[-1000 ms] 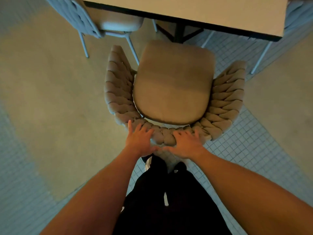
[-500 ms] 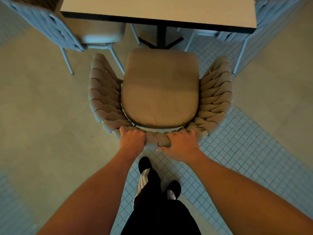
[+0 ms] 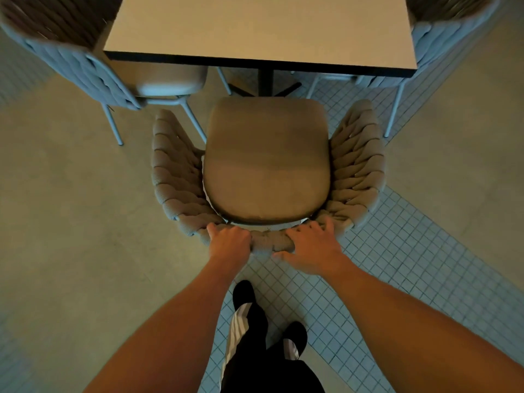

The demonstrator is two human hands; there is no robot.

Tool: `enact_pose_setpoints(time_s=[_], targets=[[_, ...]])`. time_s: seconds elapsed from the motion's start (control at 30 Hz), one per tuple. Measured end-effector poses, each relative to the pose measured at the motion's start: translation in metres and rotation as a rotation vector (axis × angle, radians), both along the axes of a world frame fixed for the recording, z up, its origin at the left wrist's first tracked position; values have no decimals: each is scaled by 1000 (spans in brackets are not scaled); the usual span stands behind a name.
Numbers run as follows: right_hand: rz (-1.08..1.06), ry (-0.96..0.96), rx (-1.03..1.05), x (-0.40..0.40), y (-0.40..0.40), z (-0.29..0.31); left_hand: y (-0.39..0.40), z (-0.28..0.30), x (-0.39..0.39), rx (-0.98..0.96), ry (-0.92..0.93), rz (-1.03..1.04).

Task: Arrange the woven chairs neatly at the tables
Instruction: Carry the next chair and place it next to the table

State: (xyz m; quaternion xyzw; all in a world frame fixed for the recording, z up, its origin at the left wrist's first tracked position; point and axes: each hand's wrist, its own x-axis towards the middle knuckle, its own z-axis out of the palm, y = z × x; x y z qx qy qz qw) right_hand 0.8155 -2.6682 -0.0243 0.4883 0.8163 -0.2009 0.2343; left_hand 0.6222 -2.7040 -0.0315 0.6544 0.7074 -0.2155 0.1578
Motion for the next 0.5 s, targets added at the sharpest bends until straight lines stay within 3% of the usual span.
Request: enact_pose_setpoints(time_s=[0.5], targets=[[-15,30,-48,-68,34,2,38,-9,-68,16,73,-46]])
